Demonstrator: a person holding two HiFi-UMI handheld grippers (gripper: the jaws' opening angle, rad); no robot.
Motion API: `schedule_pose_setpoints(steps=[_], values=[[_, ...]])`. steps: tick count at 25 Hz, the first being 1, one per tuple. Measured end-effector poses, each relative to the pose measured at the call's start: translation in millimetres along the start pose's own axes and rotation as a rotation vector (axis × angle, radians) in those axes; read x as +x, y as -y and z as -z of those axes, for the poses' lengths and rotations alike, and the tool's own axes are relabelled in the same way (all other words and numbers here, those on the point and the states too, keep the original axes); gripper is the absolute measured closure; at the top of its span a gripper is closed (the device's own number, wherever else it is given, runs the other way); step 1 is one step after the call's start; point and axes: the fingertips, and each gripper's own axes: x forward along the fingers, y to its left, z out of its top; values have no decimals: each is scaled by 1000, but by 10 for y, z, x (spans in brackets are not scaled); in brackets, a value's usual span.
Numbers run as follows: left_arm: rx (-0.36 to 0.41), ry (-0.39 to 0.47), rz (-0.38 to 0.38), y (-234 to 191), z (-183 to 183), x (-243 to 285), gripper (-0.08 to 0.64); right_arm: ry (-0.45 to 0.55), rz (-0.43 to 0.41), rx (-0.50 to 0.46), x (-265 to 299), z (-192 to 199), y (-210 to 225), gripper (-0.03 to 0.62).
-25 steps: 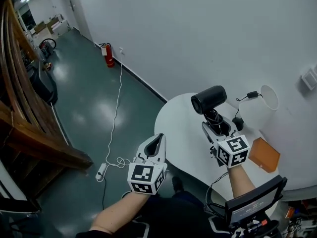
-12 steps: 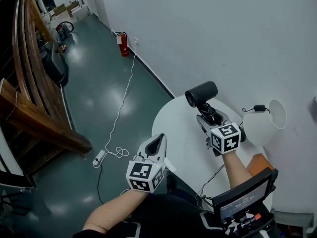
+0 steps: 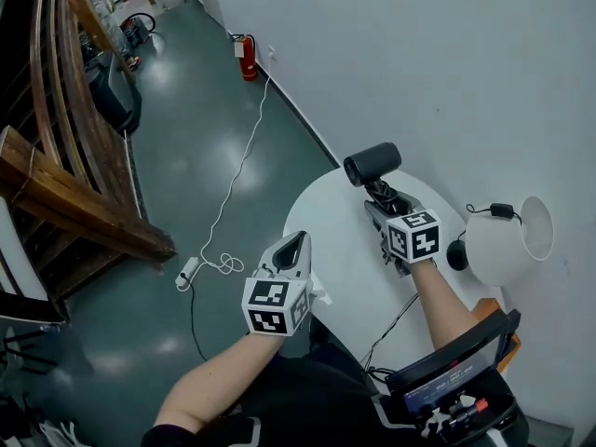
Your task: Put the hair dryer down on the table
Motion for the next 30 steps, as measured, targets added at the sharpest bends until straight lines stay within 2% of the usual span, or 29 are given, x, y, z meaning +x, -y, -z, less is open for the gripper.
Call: schedule_pose_setpoints(steps=[9,14,22,30], values=[[-19,-82,-54,-147,175,262,555,-106,-38,-8,575,290,159,347],[-84,-100,-47,-247,272,357,554,-154,-46,5,847,440,232,347],[-58,-128,-72,-361,334,385,554,-236,-51,22,1245,726,309,347],[-72,-148,-108,-449,423,409,554,-279,-63,26,1513,890,309,347]])
